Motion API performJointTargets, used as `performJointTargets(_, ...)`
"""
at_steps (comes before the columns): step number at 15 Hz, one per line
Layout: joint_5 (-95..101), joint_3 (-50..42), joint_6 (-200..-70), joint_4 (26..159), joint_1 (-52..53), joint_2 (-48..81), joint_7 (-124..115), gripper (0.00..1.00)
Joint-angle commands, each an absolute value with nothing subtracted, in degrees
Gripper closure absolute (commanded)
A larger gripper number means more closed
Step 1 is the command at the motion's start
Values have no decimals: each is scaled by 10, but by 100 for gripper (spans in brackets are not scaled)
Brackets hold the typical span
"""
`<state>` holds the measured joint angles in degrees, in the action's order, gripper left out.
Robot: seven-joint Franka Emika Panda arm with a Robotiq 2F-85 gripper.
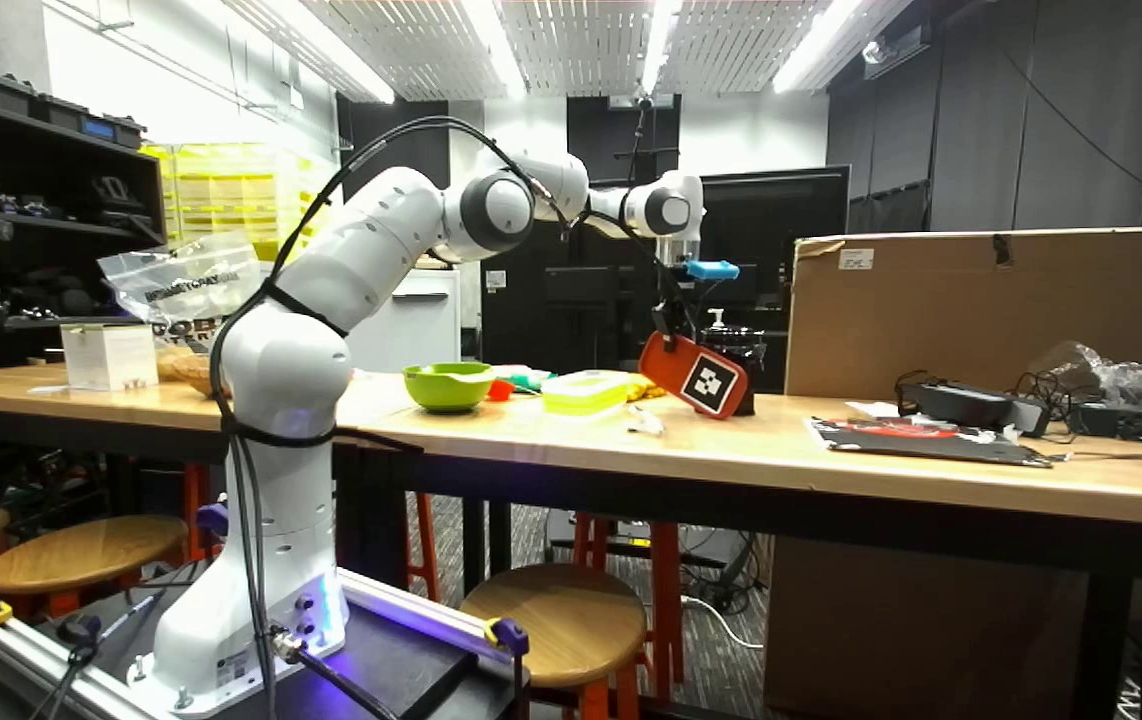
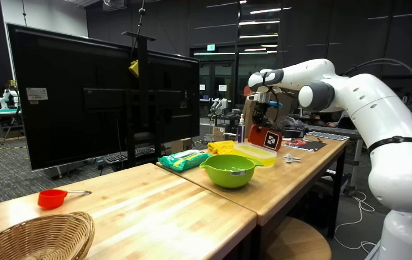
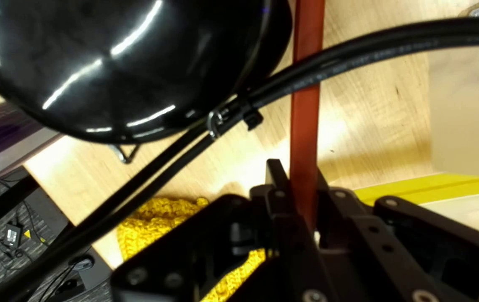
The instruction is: Put the lid on the yellow lunch box
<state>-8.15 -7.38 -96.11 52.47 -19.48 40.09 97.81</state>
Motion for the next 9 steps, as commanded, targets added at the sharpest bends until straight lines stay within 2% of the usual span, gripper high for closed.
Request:
performJointTargets(1,-63,-83,-946,513,-185,382,964,97)
performJointTargets(9,-30,-86,-916,505,-162,366,922,97)
